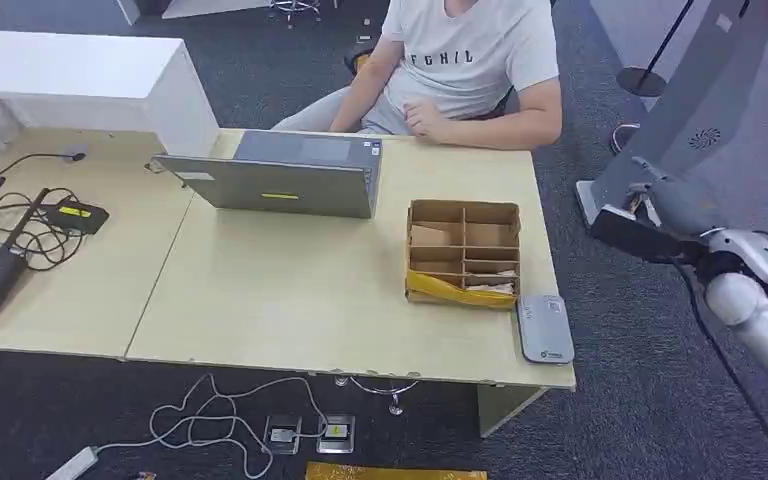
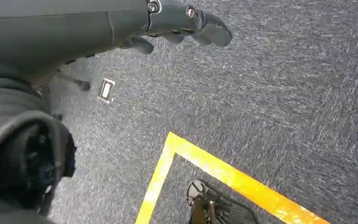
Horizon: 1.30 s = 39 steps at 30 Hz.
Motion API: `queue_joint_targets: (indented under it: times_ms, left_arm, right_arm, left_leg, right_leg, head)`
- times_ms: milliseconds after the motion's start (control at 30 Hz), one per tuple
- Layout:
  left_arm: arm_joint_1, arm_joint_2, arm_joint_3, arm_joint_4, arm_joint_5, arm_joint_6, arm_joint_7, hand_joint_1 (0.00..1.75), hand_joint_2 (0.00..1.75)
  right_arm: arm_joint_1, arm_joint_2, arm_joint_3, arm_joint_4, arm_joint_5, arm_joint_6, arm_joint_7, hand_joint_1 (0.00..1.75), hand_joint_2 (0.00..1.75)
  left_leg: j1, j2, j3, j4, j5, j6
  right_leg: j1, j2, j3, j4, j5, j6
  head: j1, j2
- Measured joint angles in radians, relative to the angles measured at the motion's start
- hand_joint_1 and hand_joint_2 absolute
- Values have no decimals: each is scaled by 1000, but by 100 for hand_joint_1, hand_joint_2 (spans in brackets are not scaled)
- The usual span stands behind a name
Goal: Pass the card to the sensor for recognition and then transmit it.
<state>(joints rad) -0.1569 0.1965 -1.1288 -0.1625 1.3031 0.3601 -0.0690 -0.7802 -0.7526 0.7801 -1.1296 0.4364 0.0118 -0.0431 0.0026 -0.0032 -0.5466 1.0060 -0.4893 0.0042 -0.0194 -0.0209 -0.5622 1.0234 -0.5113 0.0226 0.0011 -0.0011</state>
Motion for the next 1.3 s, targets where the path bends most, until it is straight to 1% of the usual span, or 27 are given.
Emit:
queue_joint_targets:
  times_ms: [100,200,533,800,933,1033,1300]
  left_arm:
    - [0,0,0,0,-2,5,7,0,0]
    - [0,0,0,0,-1,13,17,0,0]
    - [0,0,0,0,0,23,24,0,0]
    - [0,-2,0,0,-2,30,24,0,0]
    - [0,-4,0,0,0,39,27,0,0]
    - [0,-6,0,0,0,49,34,0,0]
    - [0,-11,0,0,1,56,38,0,0]
  right_arm:
    - [67,0,-3,-27,-3,-27,2,175,175]
    - [129,0,-17,-60,4,-32,2,175,175]
    - [209,0,-62,-140,6,-29,18,175,175]
    - [323,0,-92,-215,-3,-36,43,175,175]
    - [348,5,-93,-222,-6,-45,33,175,175]
    - [364,19,-93,-222,-8,-53,15,175,175]
    - [370,50,-92,-214,-14,-67,0,175,175]
  left_leg:
    - [1,0,0,0,0,0]
    - [0,0,-1,0,0,0]
    - [1,0,0,0,-1,-1]
    - [0,0,0,0,-1,-1]
    - [1,0,0,0,-1,-1]
    - [1,0,0,0,-1,-1]
    - [1,0,0,0,-1,-1]
  right_leg:
    - [1,-1,0,0,0,0]
    - [0,-1,0,0,0,0]
    - [0,0,0,0,0,0]
    - [0,1,0,0,0,0]
    - [1,0,0,0,0,0]
    - [0,1,0,0,0,0]
    - [0,1,0,0,0,0]
  head:
    - [0,0]
    - [0,0]
    - [0,0]
    - [0,0]
    - [1,0]
    - [0,0]
    - [0,0]
